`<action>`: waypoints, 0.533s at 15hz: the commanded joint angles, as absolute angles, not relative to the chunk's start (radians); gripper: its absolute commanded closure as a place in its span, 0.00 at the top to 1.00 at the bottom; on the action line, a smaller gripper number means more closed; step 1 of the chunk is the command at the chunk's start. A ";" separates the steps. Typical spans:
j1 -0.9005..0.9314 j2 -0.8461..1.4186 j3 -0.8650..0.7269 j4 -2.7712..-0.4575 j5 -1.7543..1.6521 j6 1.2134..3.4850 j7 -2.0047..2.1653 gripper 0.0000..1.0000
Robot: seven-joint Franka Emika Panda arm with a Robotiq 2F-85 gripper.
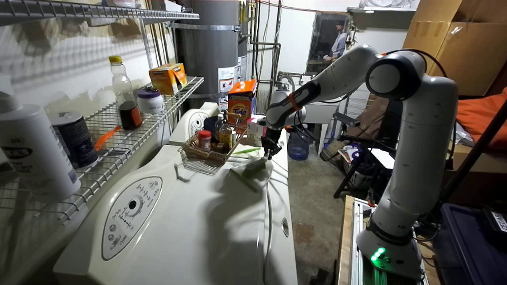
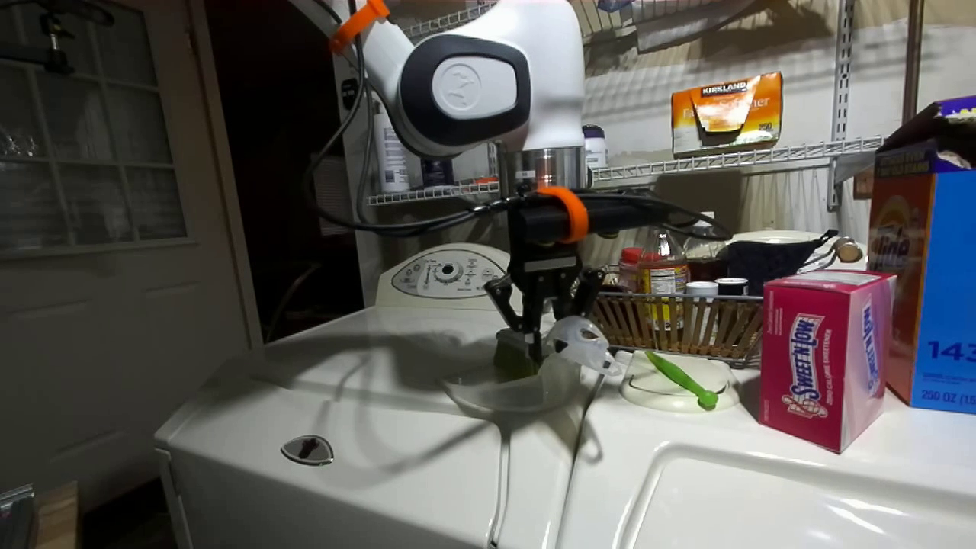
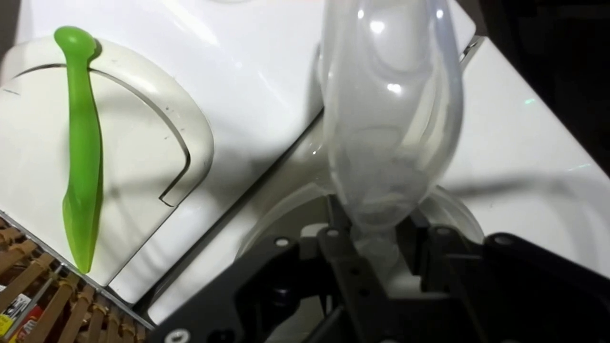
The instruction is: Put the hand broom on the dustpan
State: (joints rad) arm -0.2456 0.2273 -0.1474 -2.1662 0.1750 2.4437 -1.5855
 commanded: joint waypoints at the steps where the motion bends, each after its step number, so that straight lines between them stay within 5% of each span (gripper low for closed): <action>1: -0.266 0.246 -0.129 -2.146 0.182 2.451 -1.605 0.08; 8: -0.260 0.209 -0.145 -2.149 0.142 2.434 -1.565 0.08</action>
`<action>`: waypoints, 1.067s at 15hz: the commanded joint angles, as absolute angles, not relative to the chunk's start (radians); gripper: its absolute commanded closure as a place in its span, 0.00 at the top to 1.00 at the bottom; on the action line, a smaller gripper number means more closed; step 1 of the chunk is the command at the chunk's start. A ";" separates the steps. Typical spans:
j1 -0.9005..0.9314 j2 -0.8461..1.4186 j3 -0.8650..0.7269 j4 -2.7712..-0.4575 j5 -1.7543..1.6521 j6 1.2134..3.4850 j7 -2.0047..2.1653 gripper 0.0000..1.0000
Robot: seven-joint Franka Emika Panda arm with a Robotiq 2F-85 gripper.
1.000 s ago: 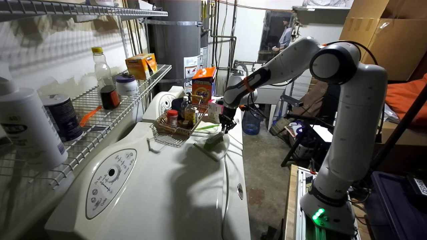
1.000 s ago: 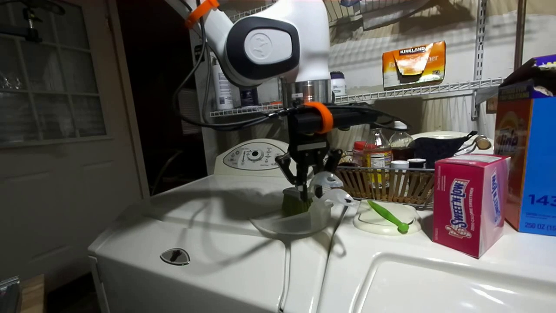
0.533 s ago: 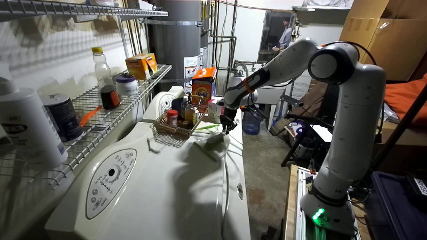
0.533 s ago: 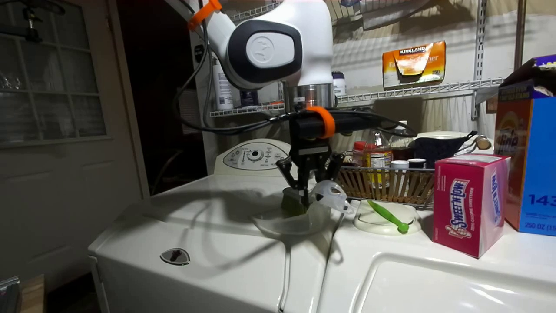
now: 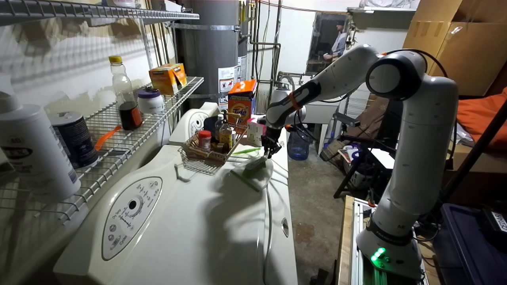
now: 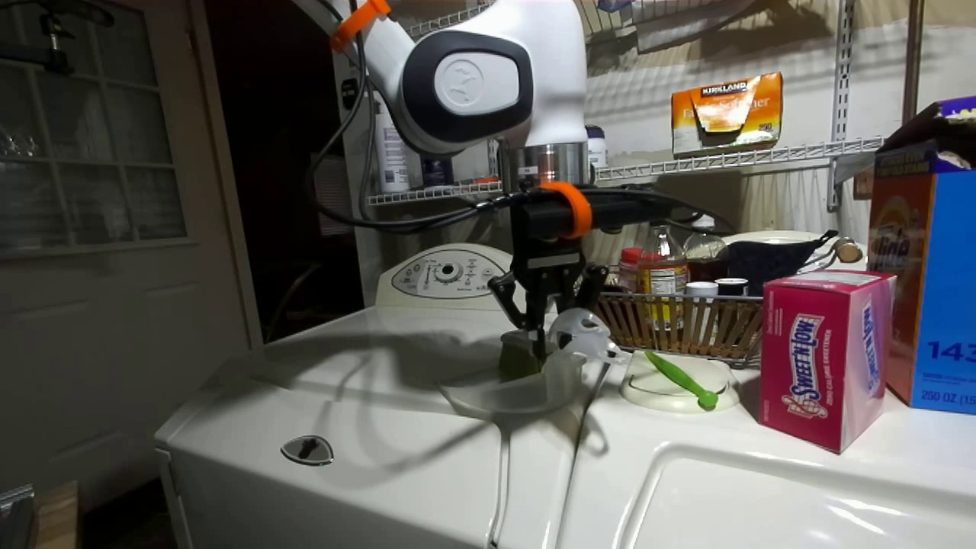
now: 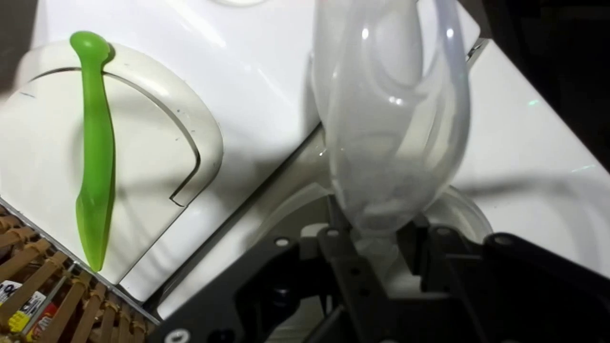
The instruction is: Put the hand broom on the dustpan
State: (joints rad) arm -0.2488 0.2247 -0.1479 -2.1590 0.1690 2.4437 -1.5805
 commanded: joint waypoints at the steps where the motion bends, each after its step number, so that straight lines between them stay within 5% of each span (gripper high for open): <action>1: -0.262 0.211 -0.144 -2.148 0.148 2.439 -1.574 0.08; 4: -0.266 0.224 -0.142 -2.146 0.151 2.436 -1.582 0.08; 5: -0.267 0.227 -0.142 -2.146 0.151 2.435 -1.582 0.40; 6: -0.268 0.229 -0.142 -2.145 0.151 2.435 -1.582 0.57; 12: -0.268 0.230 -0.140 -2.144 0.152 2.435 -1.578 0.98; 16: -0.260 0.207 -0.140 -2.148 0.139 2.424 -1.562 1.00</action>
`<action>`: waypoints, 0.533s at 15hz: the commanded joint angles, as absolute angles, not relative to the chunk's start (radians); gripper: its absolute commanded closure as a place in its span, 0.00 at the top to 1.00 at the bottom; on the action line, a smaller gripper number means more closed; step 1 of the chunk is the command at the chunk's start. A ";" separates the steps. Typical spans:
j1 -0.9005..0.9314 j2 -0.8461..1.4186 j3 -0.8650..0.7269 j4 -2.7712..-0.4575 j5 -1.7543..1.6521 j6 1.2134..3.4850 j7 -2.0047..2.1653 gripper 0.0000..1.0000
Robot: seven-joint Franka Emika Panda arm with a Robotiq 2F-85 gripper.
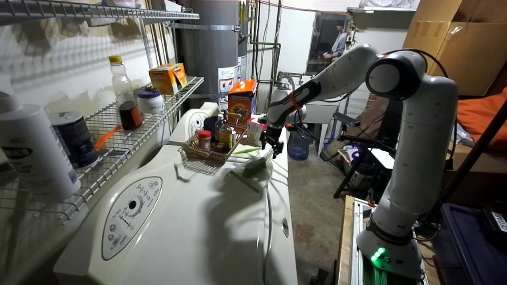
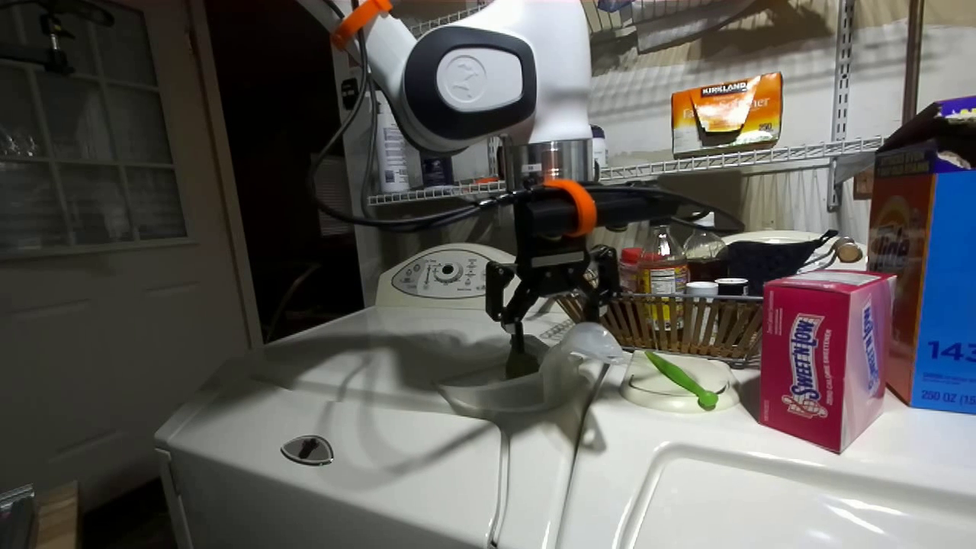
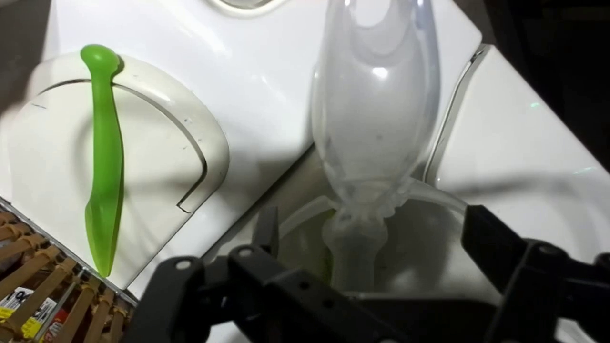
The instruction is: Put the hand broom on the dustpan
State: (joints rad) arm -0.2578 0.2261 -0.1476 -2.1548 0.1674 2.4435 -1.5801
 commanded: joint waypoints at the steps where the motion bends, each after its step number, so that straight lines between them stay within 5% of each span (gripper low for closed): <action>1: -0.254 0.192 -0.143 -2.148 0.129 2.407 -1.539 1.00; 8: -0.210 0.079 -0.156 -2.139 -0.032 2.280 -1.253 1.00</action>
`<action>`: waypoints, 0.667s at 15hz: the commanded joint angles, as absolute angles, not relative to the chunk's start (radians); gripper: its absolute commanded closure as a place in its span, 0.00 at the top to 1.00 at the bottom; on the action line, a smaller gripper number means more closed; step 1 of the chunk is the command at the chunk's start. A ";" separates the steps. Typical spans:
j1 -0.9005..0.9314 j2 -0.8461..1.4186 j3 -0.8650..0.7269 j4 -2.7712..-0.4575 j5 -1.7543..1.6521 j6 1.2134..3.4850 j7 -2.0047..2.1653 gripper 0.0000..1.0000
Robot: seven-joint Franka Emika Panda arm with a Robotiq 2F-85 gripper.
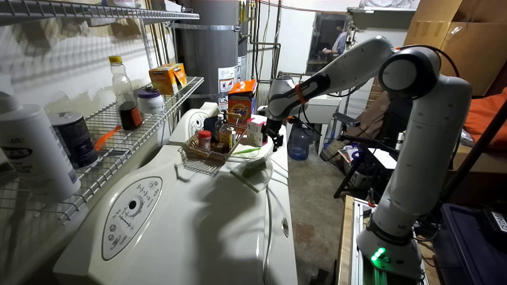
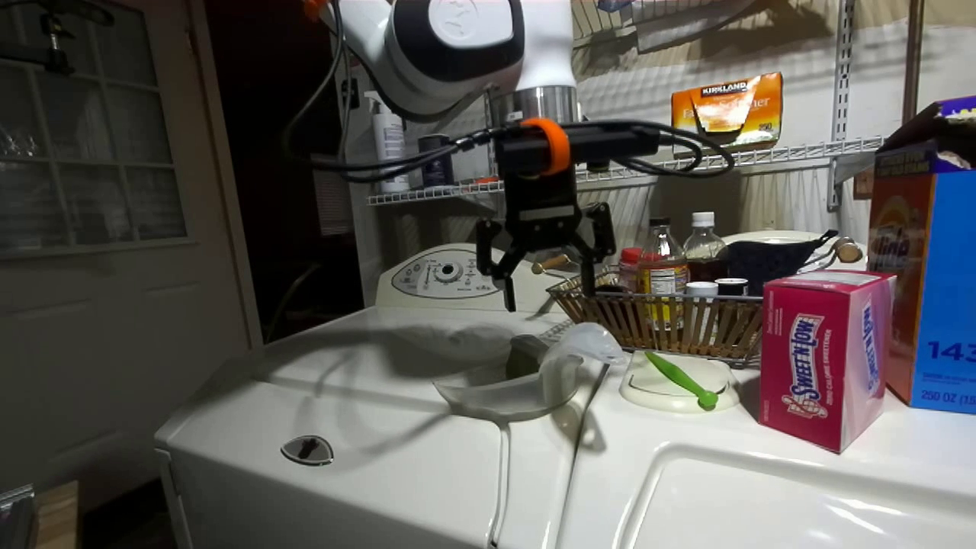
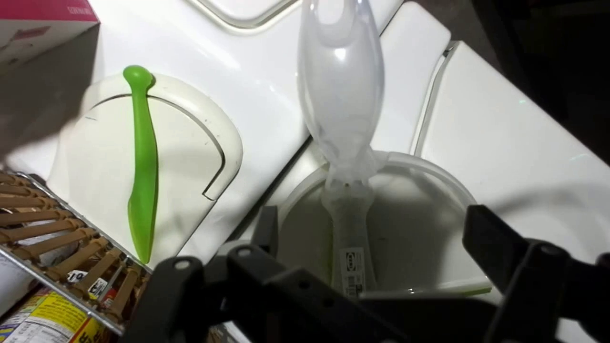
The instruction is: Put the hand broom on the dustpan
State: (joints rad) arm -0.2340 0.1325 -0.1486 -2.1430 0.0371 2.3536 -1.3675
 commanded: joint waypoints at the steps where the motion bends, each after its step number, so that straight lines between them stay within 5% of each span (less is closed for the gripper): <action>1: -0.206 0.064 -0.154 -2.136 -0.047 2.261 -1.219 1.00; 10: -0.198 0.045 -0.154 -2.138 -0.027 2.262 -1.170 1.00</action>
